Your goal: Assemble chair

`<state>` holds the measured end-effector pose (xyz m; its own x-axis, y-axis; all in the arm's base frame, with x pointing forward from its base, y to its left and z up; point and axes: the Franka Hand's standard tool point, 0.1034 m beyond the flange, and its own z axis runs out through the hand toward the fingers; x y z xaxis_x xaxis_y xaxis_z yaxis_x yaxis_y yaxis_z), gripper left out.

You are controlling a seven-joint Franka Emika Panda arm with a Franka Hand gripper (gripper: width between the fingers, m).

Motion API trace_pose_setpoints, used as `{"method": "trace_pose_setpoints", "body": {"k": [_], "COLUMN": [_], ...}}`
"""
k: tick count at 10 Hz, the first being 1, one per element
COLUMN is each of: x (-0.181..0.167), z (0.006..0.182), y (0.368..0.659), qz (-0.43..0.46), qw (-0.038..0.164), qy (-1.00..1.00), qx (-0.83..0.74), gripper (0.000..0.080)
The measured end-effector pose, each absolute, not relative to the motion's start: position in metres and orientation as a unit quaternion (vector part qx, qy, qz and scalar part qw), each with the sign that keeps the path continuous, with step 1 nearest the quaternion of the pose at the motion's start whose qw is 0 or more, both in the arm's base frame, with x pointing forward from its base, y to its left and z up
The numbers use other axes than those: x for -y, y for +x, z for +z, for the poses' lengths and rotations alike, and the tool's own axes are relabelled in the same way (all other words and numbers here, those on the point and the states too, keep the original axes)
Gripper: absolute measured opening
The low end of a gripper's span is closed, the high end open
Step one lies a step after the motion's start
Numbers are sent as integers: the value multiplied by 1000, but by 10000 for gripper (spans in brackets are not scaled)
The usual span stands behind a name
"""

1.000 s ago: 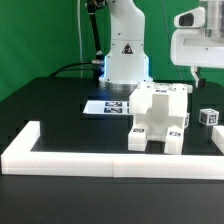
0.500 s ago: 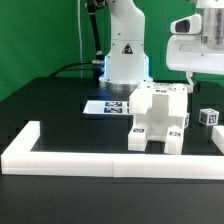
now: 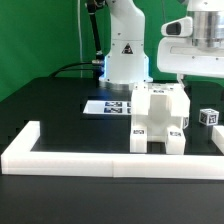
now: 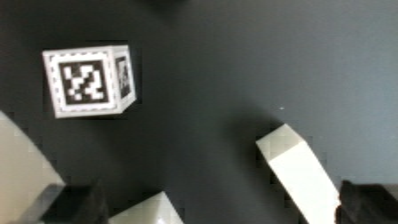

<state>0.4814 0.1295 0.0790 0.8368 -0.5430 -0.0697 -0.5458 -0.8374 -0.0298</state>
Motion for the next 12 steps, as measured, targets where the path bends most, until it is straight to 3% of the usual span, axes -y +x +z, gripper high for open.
{"method": "trace_pose_setpoints", "body": {"k": [7, 12], "x": [-102, -102], "z": [80, 80], "y": [489, 489], "qz": [25, 25], "qw": [24, 24], "qy": [-964, -963], "qx": [-265, -266], "gripper": [648, 648]}}
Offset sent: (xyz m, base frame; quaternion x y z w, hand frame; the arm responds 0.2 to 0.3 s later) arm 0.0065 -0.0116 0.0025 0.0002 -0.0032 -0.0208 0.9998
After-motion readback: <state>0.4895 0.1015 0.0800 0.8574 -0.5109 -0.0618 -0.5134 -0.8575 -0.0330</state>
